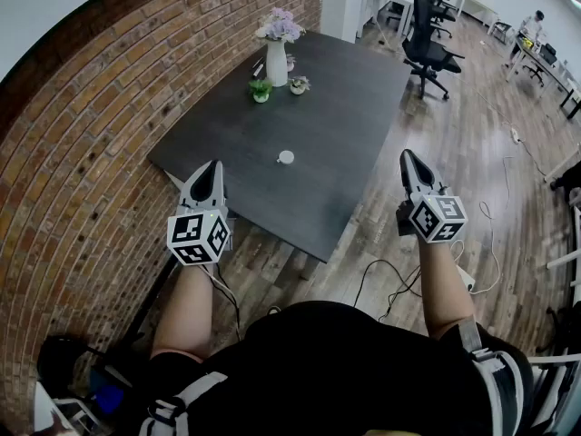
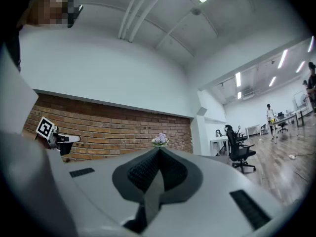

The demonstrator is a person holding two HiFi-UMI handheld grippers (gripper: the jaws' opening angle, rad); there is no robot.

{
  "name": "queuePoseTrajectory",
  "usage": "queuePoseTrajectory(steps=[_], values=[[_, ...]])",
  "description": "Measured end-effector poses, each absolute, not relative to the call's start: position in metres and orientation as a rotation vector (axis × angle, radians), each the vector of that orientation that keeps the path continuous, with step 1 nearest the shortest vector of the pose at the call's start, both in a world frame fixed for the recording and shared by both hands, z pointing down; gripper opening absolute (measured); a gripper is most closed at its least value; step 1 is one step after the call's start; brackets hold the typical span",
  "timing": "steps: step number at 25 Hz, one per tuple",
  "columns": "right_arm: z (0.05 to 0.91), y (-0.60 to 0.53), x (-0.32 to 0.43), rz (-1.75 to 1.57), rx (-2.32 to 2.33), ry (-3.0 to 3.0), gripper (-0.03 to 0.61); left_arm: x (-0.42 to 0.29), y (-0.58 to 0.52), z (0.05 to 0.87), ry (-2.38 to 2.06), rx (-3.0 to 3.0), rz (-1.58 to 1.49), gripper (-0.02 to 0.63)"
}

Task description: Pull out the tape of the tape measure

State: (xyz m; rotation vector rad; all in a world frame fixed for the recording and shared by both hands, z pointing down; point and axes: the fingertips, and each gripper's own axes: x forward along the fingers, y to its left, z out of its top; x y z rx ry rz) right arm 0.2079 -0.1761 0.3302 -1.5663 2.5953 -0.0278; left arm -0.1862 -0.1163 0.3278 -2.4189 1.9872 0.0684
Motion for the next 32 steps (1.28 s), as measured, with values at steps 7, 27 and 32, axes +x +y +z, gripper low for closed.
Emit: queuePoseTrajectory(steps=[7,27,32], values=[[0.334,-0.176,0.205,-0.047,-1.564,2.596,-0.003,-0.189,-0.116,0.327,1.980,-2.422,0.075,0.009],[0.392,-0.177,0.097,-0.133,-1.457,2.852,0.159,-0.233,-0.106,0.372,1.959,-2.563,-0.004,0.009],[0.435,-0.192,0.053,-0.190,-1.375,3.050,0.208,-0.239,-0.112,0.398,1.982,-2.613,-0.057,0.009]])
